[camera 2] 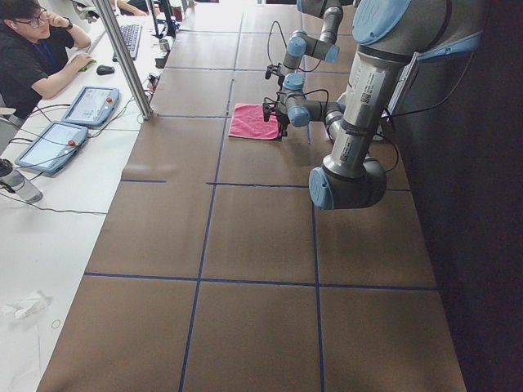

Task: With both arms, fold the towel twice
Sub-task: 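Close both grippers on the nearer corners of the pink towel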

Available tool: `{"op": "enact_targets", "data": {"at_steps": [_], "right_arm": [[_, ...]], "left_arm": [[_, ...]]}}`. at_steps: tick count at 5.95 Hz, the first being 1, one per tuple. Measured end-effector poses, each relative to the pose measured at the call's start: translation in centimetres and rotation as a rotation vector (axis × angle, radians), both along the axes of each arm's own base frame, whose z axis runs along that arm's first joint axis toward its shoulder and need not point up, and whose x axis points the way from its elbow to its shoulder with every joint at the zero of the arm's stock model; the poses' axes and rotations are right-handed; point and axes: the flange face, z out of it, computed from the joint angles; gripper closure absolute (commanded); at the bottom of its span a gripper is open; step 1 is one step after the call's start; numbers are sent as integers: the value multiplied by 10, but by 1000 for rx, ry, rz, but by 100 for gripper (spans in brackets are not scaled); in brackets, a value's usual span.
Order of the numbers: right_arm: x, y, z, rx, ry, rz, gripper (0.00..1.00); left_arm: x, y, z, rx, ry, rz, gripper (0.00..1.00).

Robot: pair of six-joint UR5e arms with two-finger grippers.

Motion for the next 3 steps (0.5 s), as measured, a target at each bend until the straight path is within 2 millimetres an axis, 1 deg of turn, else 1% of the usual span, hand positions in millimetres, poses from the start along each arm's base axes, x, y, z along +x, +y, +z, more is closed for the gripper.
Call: {"op": "enact_targets", "data": {"at_steps": [1, 2, 3], "right_arm": [[-3, 4, 2, 4, 4, 1, 57], [-4, 6, 4, 6, 9, 3, 76], [-3, 6, 6, 7, 13, 5, 91]], "left_arm": [[0, -1, 0, 1, 0, -1, 100], [-1, -1, 0, 1, 0, -1, 100], [-1, -1, 0, 1, 0, -2, 100]]}}
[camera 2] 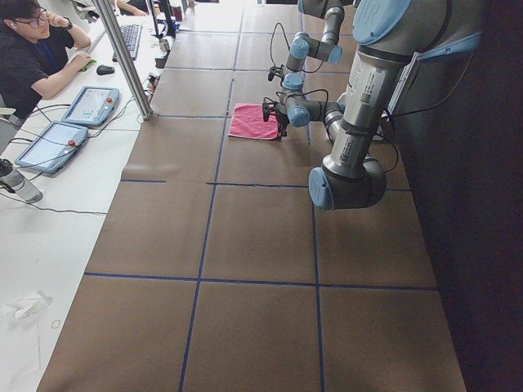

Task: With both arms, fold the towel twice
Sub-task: 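Close both grippers on the nearer corners of the pink towel, then lift the nearer edge with both grippers and fold it over the farther edge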

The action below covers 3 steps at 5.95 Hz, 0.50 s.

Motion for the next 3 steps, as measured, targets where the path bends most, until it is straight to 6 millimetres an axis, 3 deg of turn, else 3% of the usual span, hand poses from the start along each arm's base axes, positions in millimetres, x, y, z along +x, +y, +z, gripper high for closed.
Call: {"op": "enact_targets", "data": {"at_steps": [1, 3], "right_arm": [[1, 0, 0, 3, 1, 3, 99], [4, 0, -3, 11, -2, 8, 100]], "left_arm": [[0, 0, 0, 0, 1, 0, 100], [-2, 1, -4, 2, 8, -1, 100]]}}
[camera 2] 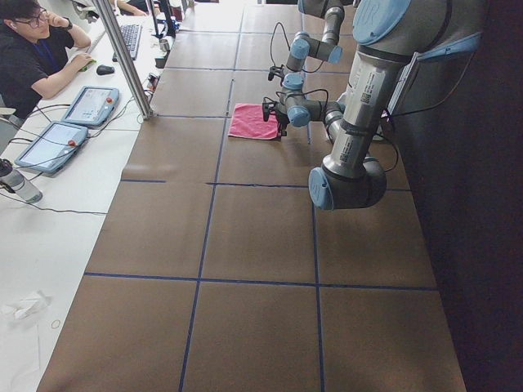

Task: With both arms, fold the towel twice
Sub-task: 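Lift the nearer edge with both grippers and fold it over the farther edge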

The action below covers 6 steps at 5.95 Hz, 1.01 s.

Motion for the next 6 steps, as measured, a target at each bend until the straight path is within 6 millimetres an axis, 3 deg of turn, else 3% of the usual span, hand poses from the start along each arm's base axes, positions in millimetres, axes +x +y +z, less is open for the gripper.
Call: {"op": "enact_targets", "data": {"at_steps": [1, 3, 6], "right_arm": [[9, 1, -8, 5, -17, 1, 100], [51, 10, -39, 10, -34, -3, 100], [108, 27, -83, 18, -65, -9, 100]], "left_arm": [[-3, 1, -6, 3, 11, 1, 100], [-22, 9, -34, 11, 46, 9, 100], [-91, 38, -95, -9, 65, 44, 100]]}}
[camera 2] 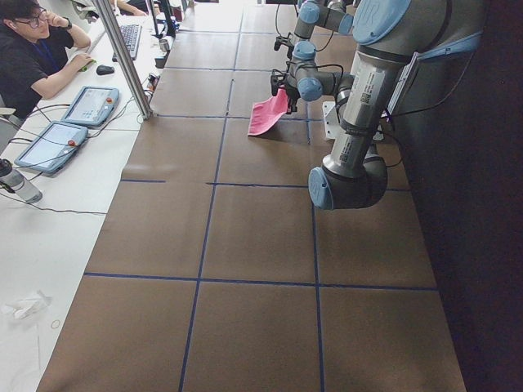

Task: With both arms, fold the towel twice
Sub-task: 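Lift the nearer edge with both grippers and fold it over the farther edge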

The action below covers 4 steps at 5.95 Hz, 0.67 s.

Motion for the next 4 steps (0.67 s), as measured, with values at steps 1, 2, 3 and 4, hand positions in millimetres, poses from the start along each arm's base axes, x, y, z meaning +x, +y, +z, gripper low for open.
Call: {"op": "enact_targets", "data": {"at_steps": [1, 2, 3, 4], "right_arm": [[2, 2, -2, 0, 2, -3, 100], [-4, 1, 3, -1, 19, -3, 100], [-15, -3, 13, -4, 48, 1, 100], [-25, -9, 23, -10, 72, 8, 100]], "left_arm": [[-9, 0, -4, -4, -6, -3, 100], [-7, -11, 1, -5, -25, -16, 100], [3, -26, 8, -2, -54, -26, 100], [14, -40, 15, 1, -78, -33, 100]]}}
